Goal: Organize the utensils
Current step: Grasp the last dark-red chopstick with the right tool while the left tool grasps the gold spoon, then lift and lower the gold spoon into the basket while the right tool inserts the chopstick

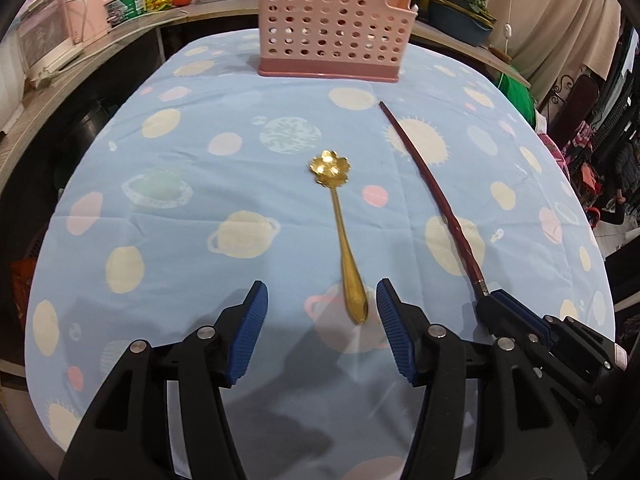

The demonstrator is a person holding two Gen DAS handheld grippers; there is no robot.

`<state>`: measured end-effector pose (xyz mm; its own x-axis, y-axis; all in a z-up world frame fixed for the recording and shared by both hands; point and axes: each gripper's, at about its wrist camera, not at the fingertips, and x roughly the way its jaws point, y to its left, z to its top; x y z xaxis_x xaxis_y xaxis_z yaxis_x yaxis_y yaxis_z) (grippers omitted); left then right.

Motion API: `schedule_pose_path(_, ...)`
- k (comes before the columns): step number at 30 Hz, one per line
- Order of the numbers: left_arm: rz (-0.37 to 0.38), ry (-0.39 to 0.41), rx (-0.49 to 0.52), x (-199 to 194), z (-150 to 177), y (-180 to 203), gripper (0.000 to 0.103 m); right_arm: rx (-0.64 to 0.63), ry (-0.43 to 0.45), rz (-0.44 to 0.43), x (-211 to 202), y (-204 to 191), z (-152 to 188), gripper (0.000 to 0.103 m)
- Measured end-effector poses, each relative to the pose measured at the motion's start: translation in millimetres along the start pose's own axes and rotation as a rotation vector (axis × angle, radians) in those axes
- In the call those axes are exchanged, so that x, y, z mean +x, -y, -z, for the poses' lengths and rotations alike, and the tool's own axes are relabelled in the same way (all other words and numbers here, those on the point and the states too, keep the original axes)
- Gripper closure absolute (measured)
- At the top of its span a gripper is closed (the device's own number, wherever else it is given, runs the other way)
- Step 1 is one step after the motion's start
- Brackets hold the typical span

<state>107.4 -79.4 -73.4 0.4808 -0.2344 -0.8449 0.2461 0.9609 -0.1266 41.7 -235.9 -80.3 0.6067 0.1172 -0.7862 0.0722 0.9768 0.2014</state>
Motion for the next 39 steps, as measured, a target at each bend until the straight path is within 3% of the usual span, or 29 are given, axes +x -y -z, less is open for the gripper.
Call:
schedule_pose_path(4, -0.002, -0.006, 0.005, 4, 2, 4, 0.052, 0.006, 0.001, -0.008, 1, 0, 1, 0.096)
schedule_pose_path(7, 0.003, -0.004, 0.007, 4, 2, 4, 0.062, 0.003, 0.002, -0.015, 1, -1, 3, 0.096)
schedule_pose_path(9, 0.009, -0.006, 0.005, 4, 2, 2, 0.078, 0.001, 0.003, -0.017, 1, -2, 3, 0.096)
schedule_pose_path(12, 0.024, -0.014, -0.008, 4, 1, -1, 0.092, 0.002, 0.003, -0.020, 1, -2, 3, 0.096)
schedule_pose_path(24, 0.041, 0.030, -0.038, -21, -4, -12, 0.093, -0.002, 0.027, -0.036, -13, -7, 2, 0.096)
schedule_pose_path(39, 0.028, 0.173, -0.065, -74, -40, -26, 0.093, 0.050, 0.195, -0.090, -75, -4, -46, 0.096)
